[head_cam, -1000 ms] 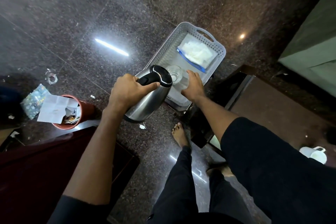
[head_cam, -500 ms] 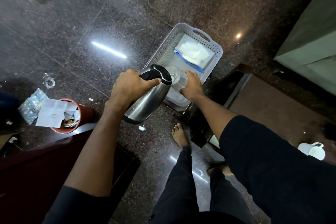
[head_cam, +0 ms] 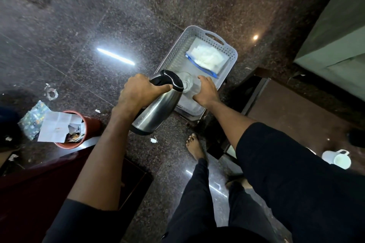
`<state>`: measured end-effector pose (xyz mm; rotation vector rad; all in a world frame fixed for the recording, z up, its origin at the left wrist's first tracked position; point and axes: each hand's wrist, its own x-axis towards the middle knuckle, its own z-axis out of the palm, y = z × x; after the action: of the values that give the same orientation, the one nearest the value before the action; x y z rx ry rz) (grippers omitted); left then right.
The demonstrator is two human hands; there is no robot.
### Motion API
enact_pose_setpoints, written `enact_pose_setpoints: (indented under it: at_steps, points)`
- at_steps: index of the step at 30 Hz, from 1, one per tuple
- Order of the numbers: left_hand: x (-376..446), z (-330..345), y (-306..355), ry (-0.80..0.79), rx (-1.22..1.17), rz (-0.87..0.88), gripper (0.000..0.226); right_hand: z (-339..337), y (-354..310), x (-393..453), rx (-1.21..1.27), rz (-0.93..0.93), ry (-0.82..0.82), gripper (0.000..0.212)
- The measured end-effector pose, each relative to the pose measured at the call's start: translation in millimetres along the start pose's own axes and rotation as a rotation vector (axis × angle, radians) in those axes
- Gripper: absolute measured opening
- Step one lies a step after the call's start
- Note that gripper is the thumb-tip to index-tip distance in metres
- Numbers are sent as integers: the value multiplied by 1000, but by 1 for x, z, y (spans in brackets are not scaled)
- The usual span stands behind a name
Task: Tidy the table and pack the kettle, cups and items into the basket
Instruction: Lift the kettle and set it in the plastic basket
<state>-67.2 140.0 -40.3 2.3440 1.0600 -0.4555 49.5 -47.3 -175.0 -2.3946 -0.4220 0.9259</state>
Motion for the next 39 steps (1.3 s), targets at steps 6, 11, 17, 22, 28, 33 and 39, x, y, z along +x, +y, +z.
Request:
enact_pose_setpoints:
  at_steps: [6,11,17,22,28,33,39]
  points:
    - [1,-1,-1,-24,11,0,72,0,-9,8,-23,-12,4,87]
    - [1,2,2,-21,36,10,69,-1,-13,16,-27,-34,-23,92]
    - [1,1,2,-4,15,7,68,-1,-13,18,-45,-40,-40,94]
    - [2,1,4,-35,15,-4,73,-1,-14,16,-37,-37,-41,91]
    - [3,2,4,-50,37,-3,72,-1,-17,13,-34,-62,-42,79]
    - [3,3,5,-48,60,-17,75,-1,-18,12,-25,-55,-51,80]
    - [-3,1,5,-40,46,-50,76,1,-19,10,-40,-33,-56,87]
